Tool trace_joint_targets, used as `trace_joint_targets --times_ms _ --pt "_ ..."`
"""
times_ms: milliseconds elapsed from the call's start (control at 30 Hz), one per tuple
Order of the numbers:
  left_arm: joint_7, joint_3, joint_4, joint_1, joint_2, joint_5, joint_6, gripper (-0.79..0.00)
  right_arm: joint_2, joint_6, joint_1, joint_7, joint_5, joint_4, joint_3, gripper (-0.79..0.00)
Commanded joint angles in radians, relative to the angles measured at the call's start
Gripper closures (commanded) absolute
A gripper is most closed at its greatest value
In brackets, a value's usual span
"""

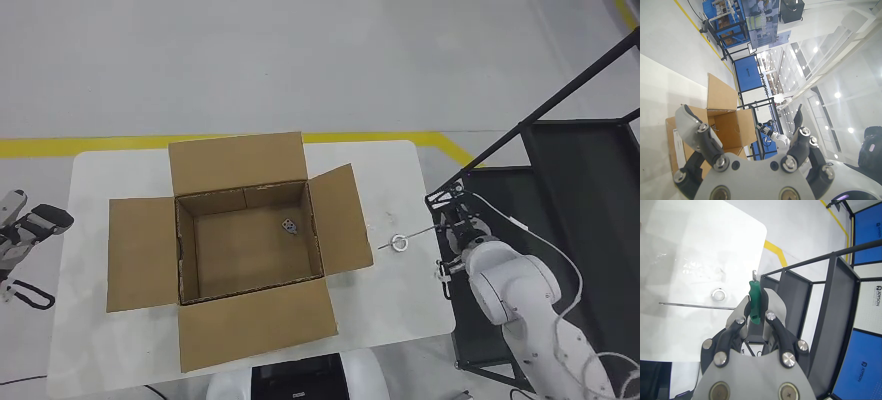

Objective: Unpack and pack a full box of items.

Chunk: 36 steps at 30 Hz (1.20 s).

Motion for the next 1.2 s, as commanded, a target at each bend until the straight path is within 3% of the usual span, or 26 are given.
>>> trace_joint_targets --times_ms 0,167,467,800,1000,1167 --pt "0.000 0.000 0.000 0.000 0.000 0.000 0.000 -0.785 0.001 -0.029 0.029 0.019 -0.025 0.001 -0.002 0.000" --pt "0.000 0.000 0.000 0.000 0.000 0.000 0.000 -0.785 -0.005 0.004 0.083 0.033 -0.121 -0.038 -0.036 0.000" --pt "0.000 0.000 0.000 0.000 0.000 0.000 0.000 -0.785 -0.028 0.170 0.121 -0.103 -0.163 -0.064 -0.072 0.000" --pt "0.000 0.000 0.000 0.000 0.000 0.000 0.000 -0.785 -0.049 0.187 0.204 -0.200 -0.180 -0.089 -0.151 0.000" --pt "0.000 0.000 0.000 0.000 0.000 0.000 0.000 -0.785 -0.064 0.091 0.280 -0.232 -0.129 -0.076 -0.265 0.000" --pt "0.000 0.000 0.000 0.000 0.000 0.000 0.000 -0.785 -0.091 -0.006 0.418 -0.216 -0.106 0.018 -0.462 0.000"
